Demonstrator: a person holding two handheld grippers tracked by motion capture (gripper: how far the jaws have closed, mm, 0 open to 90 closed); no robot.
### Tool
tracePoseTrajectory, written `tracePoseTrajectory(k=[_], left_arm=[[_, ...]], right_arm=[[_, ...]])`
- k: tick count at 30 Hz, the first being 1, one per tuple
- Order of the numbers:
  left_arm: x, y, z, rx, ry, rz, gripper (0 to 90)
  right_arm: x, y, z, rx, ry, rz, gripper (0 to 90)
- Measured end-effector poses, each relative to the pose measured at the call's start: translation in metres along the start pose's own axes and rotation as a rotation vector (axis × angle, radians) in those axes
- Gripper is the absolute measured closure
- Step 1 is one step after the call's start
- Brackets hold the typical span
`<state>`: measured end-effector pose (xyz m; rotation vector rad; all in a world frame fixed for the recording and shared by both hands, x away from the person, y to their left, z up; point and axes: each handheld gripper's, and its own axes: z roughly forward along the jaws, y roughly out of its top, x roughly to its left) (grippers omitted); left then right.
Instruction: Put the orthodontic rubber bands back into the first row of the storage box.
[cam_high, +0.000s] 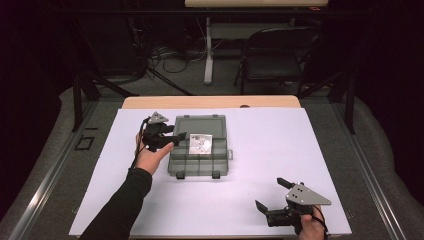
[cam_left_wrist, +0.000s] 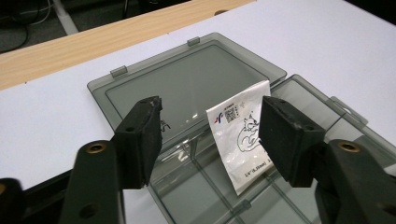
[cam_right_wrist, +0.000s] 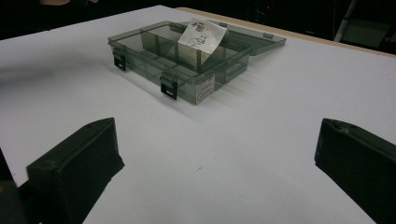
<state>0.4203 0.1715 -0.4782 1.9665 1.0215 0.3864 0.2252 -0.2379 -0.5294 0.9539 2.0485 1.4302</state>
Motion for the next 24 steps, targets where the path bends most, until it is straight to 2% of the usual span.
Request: tracePoseTrajectory(k=[5, 10, 13, 16, 19, 24], left_arm=[[0.003, -0.001, -0.010, -0.032, -0.034, -0.033, 30.7], [0.001, -0.002, -0.019, -0.064, -0.067, -0.042, 29.2], [-0.002, -0.003, -0.025, -0.081, -0.078, -0.033, 29.2], [-0.006, -0.004, -0.029, -0.084, -0.063, -0.020, 28.2], [-0.009, -0.006, -0.033, -0.102, -0.077, -0.017, 28.0], [-0.016, -0.008, -0.038, -0.105, -0.084, 0.012, 20.2]], right_arm=[[0.000, 0.000, 0.000, 0.002, 0.000, 0.000, 0.0], [0.000, 0.000, 0.000, 0.003, -0.001, 0.001, 0.0], [0.000, 0.000, 0.001, -0.002, -0.002, 0.001, 0.0], [0.000, 0.000, 0.001, -0.001, -0.002, 0.001, 0.0], [0.000, 0.000, 0.000, 0.001, -0.001, 0.000, 0.0], [0.000, 0.000, 0.000, 0.001, -0.001, 0.000, 0.0]])
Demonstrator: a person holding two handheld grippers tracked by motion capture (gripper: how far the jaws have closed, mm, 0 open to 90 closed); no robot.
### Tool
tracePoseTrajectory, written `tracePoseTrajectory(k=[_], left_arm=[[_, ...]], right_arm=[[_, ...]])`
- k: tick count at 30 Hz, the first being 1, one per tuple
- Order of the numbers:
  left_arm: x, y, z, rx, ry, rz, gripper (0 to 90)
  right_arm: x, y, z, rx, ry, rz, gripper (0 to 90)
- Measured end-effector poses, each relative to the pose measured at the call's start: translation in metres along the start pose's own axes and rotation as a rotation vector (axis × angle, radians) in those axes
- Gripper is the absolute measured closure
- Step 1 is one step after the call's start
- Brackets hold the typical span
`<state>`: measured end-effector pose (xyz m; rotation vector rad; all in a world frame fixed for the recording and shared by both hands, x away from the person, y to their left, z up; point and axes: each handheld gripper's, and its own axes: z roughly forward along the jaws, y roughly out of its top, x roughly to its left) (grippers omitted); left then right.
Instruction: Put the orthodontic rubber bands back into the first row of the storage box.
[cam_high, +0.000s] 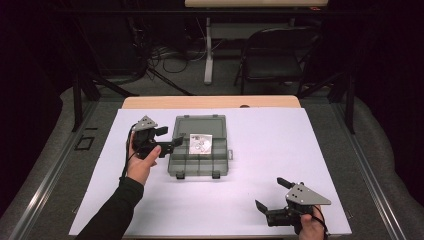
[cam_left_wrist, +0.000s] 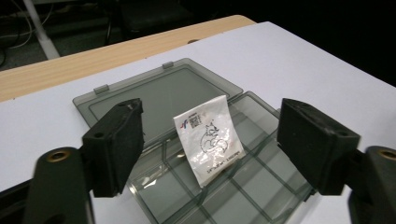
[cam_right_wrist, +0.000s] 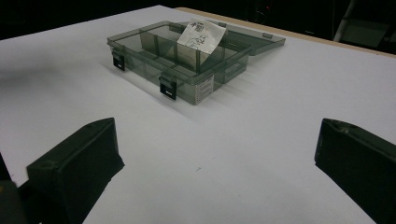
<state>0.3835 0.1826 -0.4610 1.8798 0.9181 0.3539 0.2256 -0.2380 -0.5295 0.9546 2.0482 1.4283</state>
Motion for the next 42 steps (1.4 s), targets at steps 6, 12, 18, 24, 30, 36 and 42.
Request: tracePoseTrajectory(k=[6, 12, 18, 24, 30, 36, 42], left_arm=[[-0.008, -0.005, -0.006, -0.005, -0.002, 0.027, 15.9], [-0.013, -0.011, -0.014, -0.021, -0.001, 0.006, 14.1], [-0.022, -0.015, -0.027, -0.033, -0.008, 0.054, 3.1], [-0.029, -0.025, -0.039, -0.033, 0.000, 0.094, 0.5], [-0.033, -0.036, -0.051, -0.047, -0.008, 0.097, 0.5], [-0.037, -0.050, -0.060, -0.062, -0.008, 0.095, 0.5], [-0.041, -0.065, -0.069, -0.091, -0.007, 0.095, 0.5]], right_arm=[[0.000, 0.000, 0.000, -0.002, -0.002, -0.001, 0.0], [0.000, 0.000, -0.001, 0.000, 0.001, -0.002, 0.0], [0.000, 0.000, -0.001, 0.001, 0.001, -0.003, 0.0], [0.000, 0.001, -0.002, 0.011, 0.001, -0.006, 0.0], [0.000, 0.001, -0.001, 0.014, 0.001, -0.008, 0.0], [0.000, 0.001, -0.001, 0.015, 0.000, -0.010, 0.0], [0.000, 0.000, -0.001, 0.016, 0.000, -0.009, 0.0]])
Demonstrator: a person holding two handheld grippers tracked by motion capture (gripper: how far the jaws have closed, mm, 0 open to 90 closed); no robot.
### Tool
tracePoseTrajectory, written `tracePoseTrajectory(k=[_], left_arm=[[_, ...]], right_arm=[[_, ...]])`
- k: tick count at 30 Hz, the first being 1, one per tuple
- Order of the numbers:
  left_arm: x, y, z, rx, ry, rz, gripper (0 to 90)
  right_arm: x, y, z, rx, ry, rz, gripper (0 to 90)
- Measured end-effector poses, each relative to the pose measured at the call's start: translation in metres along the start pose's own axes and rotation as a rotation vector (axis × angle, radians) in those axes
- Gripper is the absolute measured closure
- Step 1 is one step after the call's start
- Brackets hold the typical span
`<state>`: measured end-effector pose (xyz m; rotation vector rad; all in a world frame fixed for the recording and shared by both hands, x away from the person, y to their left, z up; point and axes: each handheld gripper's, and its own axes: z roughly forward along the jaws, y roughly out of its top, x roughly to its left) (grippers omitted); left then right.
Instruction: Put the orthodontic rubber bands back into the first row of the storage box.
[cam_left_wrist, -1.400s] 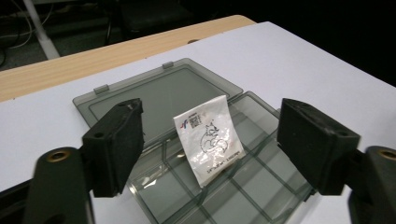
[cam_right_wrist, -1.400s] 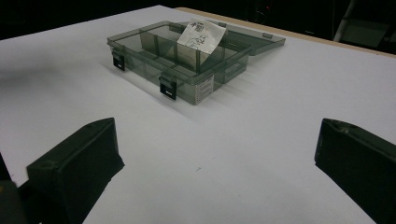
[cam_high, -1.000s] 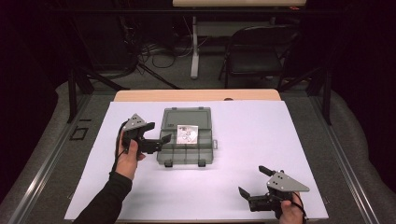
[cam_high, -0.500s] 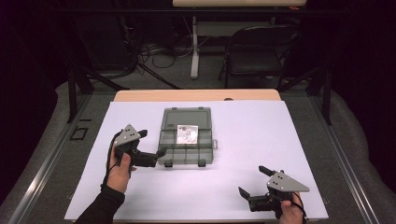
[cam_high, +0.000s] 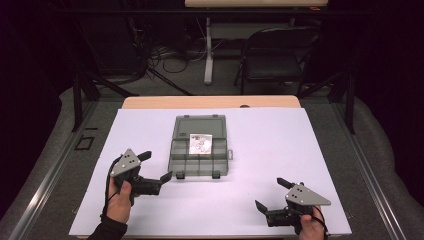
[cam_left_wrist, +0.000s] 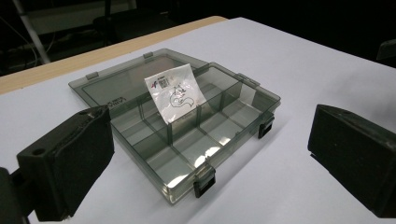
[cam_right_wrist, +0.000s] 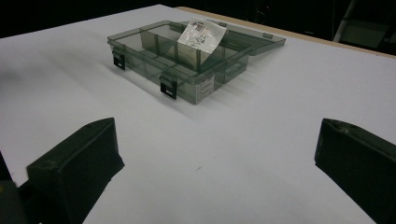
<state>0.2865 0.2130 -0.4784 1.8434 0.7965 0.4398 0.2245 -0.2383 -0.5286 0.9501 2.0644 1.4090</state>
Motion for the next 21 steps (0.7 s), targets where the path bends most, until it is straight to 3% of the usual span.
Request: tracePoseTrajectory(k=[14, 21], left_arm=[[0.003, -0.022, -0.011, -0.010, -0.001, -0.029, 0.5], [0.004, -0.027, -0.006, 0.019, -0.005, -0.023, 0.5]], right_arm=[[0.000, 0.000, 0.000, -0.004, 0.000, 0.001, 0.0], [0.000, 0.000, 0.001, -0.017, 0.002, 0.004, 0.0]])
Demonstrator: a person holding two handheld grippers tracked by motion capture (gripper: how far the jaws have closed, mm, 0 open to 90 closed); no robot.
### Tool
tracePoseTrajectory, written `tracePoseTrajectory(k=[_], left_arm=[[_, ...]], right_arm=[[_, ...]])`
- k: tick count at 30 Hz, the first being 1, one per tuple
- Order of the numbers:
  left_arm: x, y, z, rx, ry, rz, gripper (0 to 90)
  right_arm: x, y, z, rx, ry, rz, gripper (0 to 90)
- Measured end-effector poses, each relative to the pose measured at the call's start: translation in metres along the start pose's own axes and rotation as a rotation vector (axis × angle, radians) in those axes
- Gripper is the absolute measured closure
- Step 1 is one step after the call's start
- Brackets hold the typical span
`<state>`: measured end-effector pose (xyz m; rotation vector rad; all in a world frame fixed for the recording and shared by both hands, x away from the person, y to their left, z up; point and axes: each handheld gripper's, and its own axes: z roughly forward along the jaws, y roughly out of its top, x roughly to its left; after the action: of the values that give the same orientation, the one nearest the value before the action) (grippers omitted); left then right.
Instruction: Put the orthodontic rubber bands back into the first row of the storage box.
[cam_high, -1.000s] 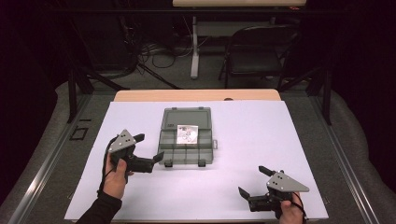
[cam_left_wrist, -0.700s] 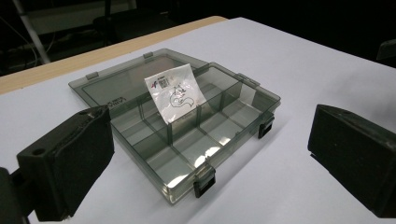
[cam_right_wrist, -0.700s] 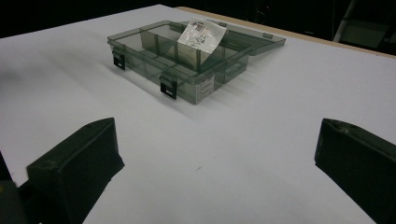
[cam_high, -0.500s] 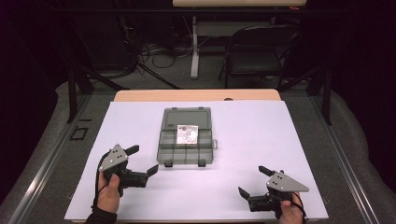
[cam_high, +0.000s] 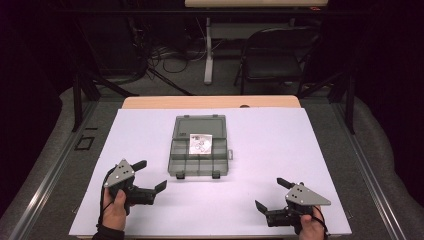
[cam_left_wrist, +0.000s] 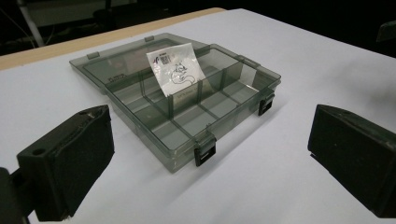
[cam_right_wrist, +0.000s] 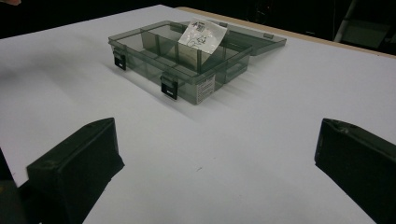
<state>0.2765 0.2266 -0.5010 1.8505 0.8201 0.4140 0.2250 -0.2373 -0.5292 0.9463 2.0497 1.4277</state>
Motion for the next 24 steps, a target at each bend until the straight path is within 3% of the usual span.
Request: tracePoseTrajectory(k=[24], left_arm=[[0.0012, -0.0044, 0.0090, 0.035, -0.015, -0.012, 0.5]], right_arm=[[-0.0002, 0.0009, -0.0011, 0.013, 0.009, -0.006, 0.0]])
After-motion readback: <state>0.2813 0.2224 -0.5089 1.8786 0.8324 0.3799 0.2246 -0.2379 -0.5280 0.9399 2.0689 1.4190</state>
